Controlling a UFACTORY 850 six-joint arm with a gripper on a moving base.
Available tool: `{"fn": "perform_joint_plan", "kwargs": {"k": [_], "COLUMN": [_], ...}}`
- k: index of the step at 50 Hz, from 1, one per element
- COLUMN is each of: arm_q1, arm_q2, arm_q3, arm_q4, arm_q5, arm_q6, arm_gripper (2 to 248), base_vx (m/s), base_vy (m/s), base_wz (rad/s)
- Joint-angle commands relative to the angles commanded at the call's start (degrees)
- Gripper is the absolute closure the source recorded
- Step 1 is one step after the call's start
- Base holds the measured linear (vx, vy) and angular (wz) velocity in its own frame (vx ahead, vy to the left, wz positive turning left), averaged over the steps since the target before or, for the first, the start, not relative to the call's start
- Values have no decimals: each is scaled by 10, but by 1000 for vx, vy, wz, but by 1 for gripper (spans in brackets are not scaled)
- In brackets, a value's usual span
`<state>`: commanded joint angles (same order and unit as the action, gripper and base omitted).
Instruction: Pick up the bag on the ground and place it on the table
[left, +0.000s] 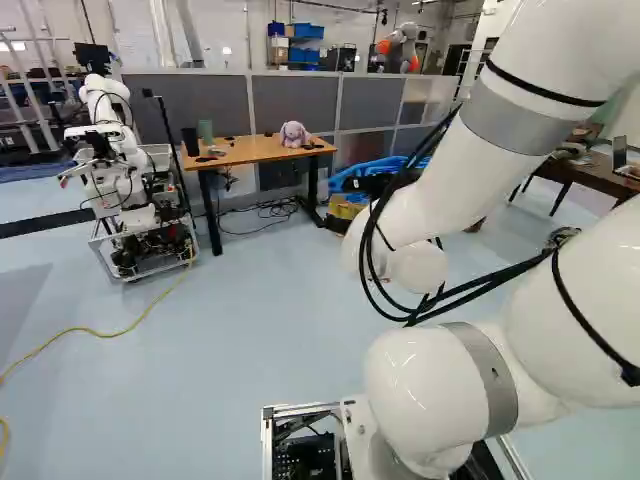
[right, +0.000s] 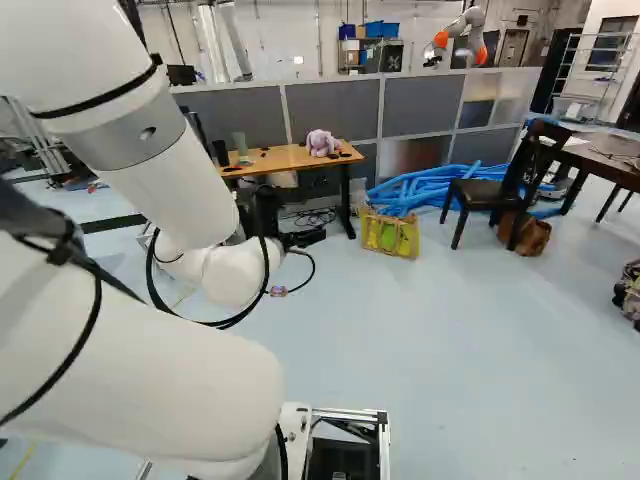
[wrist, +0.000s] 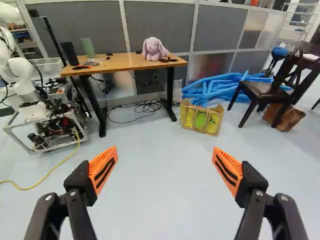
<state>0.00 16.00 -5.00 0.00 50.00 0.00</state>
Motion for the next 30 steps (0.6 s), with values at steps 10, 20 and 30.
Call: {"fn": "perform_joint_plan", "kwargs": {"k": [10, 20, 30], "arm_q1": [0, 0, 0], "arm_q2": [0, 0, 0], "arm_q3": [0, 0, 0], "arm_q4": [0, 0, 0], "arm_q5": [0, 0, 0], "arm_q6": [0, 0, 0], "arm_gripper": [3, 3, 3], "base_vx": [93, 105, 127], "base_vy": [-43, -45, -45], "base_wz": [-230, -234, -240]}}
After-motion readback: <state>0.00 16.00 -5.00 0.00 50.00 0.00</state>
